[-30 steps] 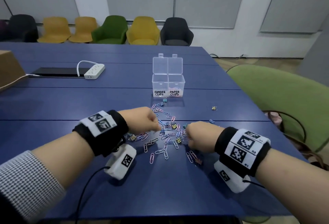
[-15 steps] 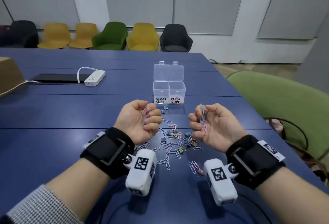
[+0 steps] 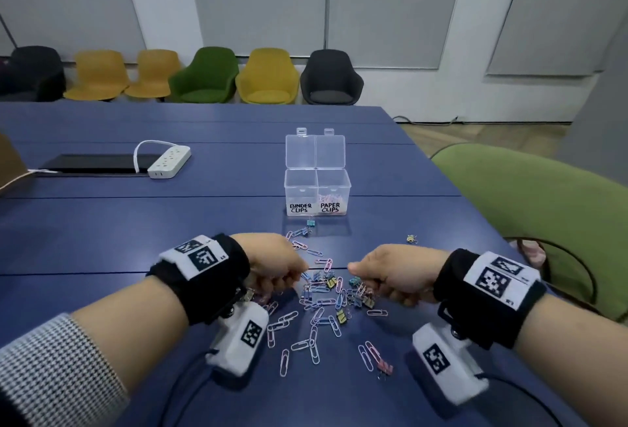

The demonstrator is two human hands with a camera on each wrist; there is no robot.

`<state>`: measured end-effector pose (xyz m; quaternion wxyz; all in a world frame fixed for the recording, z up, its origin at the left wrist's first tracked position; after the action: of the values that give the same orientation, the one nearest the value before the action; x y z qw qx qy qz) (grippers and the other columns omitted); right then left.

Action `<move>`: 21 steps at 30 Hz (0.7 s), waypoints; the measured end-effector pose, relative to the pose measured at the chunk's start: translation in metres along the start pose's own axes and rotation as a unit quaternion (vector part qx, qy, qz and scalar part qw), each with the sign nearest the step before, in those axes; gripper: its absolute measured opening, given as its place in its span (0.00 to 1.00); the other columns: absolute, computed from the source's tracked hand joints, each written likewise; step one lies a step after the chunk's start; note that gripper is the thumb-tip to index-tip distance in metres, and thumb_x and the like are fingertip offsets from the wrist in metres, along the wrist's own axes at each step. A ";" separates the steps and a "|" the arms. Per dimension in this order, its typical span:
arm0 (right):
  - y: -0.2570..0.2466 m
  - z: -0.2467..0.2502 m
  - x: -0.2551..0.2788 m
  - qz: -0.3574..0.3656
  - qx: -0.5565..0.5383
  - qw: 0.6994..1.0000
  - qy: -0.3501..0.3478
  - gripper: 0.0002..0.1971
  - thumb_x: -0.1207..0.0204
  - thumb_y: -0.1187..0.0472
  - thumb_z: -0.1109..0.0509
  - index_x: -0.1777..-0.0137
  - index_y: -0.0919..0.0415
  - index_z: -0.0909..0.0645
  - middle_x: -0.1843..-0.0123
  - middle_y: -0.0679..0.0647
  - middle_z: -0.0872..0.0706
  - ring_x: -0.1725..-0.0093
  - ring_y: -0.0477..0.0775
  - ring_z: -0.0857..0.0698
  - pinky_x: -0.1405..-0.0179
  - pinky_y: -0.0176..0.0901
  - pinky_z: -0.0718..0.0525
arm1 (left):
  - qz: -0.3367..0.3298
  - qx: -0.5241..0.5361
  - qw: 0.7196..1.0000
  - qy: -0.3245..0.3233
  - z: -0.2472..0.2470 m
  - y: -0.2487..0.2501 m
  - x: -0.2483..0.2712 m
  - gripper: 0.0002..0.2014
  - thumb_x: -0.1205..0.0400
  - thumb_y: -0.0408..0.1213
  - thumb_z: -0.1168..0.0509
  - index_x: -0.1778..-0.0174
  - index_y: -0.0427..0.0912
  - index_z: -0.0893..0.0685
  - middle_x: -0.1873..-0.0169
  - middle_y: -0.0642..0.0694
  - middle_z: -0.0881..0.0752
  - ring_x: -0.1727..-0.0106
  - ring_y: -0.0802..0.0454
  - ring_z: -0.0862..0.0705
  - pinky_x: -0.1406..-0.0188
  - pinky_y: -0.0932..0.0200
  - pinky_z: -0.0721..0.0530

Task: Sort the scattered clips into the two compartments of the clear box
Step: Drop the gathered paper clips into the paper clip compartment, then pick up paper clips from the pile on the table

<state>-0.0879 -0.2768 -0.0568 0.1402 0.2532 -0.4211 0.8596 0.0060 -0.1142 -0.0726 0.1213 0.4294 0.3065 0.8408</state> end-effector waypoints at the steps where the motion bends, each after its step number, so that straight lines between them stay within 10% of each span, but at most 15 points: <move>1: -0.004 0.006 0.000 0.008 0.099 0.995 0.022 0.23 0.16 0.47 0.44 0.72 0.56 0.35 0.78 0.49 0.34 0.84 0.48 0.34 0.84 0.34 0.36 | 0.000 -0.029 0.999 0.012 0.007 0.003 -0.001 0.18 0.14 0.38 0.43 0.72 0.41 0.27 0.77 0.46 0.29 0.83 0.56 0.36 0.87 0.71 0.41; 4: -0.017 0.027 -0.006 0.036 0.331 0.935 0.122 0.22 0.14 0.49 0.47 0.69 0.58 0.33 0.65 0.56 0.25 0.61 0.57 0.22 0.61 0.41 0.27 | -0.025 -0.020 0.998 0.053 0.034 0.021 -0.007 0.18 0.15 0.37 0.42 0.73 0.41 0.28 0.77 0.47 0.29 0.82 0.56 0.34 0.87 0.71 0.40; 8: -0.037 0.065 -0.028 0.091 0.357 0.902 0.223 0.24 0.15 0.45 0.48 0.72 0.55 0.35 0.65 0.55 0.24 0.60 0.60 0.24 0.59 0.45 0.29 | -0.064 0.121 0.986 0.098 0.066 0.063 -0.024 0.20 0.13 0.47 0.43 0.71 0.42 0.30 0.75 0.47 0.28 0.79 0.57 0.34 0.89 0.71 0.40; 13: -0.075 0.120 -0.067 0.234 -0.017 0.913 0.335 0.25 0.17 0.48 0.43 0.76 0.55 0.40 0.78 0.50 0.34 0.79 0.49 0.36 0.76 0.40 0.38 | -0.160 0.338 0.917 0.142 0.082 0.122 -0.053 0.26 0.13 0.54 0.51 0.68 0.38 0.30 0.73 0.42 0.29 0.76 0.51 0.32 0.80 0.65 0.33; 19: -0.098 0.140 -0.118 0.280 -0.358 0.828 0.328 0.24 0.15 0.49 0.46 0.74 0.54 0.40 0.85 0.44 0.37 0.86 0.46 0.40 0.82 0.31 0.40 | -0.214 0.390 0.882 0.158 0.083 0.133 -0.081 0.33 0.14 0.59 0.54 0.55 0.30 0.18 0.55 0.33 0.19 0.60 0.46 0.23 0.63 0.57 0.27; 21: -0.100 0.136 -0.136 0.282 -0.408 0.812 0.309 0.23 0.15 0.50 0.47 0.72 0.55 0.40 0.85 0.45 0.38 0.86 0.46 0.41 0.81 0.32 0.41 | -0.223 0.394 0.874 0.178 0.088 0.124 -0.083 0.33 0.13 0.58 0.55 0.47 0.30 0.18 0.45 0.34 0.17 0.46 0.44 0.18 0.42 0.54 0.23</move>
<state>0.1142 -0.3277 0.0036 0.1045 -0.2357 -0.7207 0.6435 0.1329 -0.2137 -0.0106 0.0700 0.2049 0.7165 0.6631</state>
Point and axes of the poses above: each hand's wrist, its own x-axis away from the middle knuckle, its own z-axis out of the back of the hand, y = z × x, the point moved 4 cm from there along -x, towards the middle knuckle
